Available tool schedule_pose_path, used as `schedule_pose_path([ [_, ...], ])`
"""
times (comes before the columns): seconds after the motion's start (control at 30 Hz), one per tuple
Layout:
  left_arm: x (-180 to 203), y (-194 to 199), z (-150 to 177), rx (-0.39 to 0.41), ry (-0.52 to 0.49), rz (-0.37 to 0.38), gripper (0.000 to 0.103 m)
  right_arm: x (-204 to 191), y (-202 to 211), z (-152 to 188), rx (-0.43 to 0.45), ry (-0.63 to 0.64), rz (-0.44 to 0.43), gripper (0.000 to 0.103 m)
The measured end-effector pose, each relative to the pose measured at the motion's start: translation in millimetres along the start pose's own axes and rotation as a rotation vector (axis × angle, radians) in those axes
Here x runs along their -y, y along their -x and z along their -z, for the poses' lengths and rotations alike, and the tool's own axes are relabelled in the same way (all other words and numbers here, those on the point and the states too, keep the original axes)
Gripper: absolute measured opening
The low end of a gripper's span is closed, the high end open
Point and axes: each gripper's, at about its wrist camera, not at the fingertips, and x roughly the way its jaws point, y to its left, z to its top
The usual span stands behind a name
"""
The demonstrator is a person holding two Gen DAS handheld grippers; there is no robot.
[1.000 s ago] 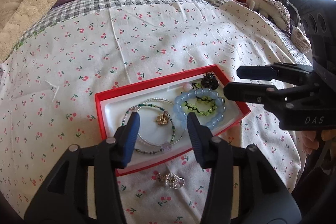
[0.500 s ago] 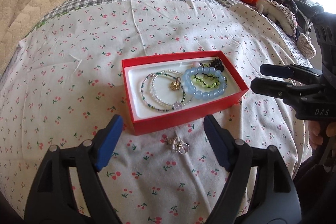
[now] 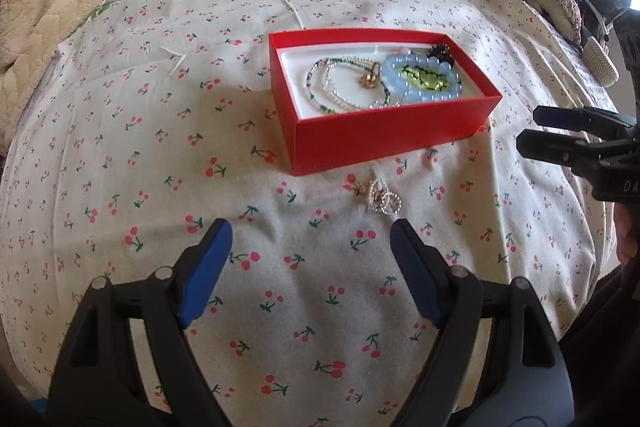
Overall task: Organize jewelry
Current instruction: 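Grasp a small silver ring with the right tool while the left returns to the sheet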
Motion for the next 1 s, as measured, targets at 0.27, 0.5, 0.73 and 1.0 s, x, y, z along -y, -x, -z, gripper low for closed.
schedule_pose_path([
  [0.27,7.6,-17.1,9.0,-0.039,-0.048,-0.001,0.081,-12.0,-12.3,8.8,-0.025,0.049,0.008,0.079],
  [0.5,0.0,-19.8,7.5,-0.058,-0.042,-0.009,0.079,-36.3,-29.0,12.1,-0.015,0.141,-0.050,0.078],
  [0.73,-10.8,-20.2,11.3,-0.085,-0.028,0.000,0.076,-71.6,-54.6,19.0,-0.054,0.294,-0.161,0.050],
  [1.0,-12.9,-16.0,9.0,-0.097,-0.017,0.032,0.070,-96.3,-80.4,14.7,-0.067,0.364,-0.168,0.033],
])
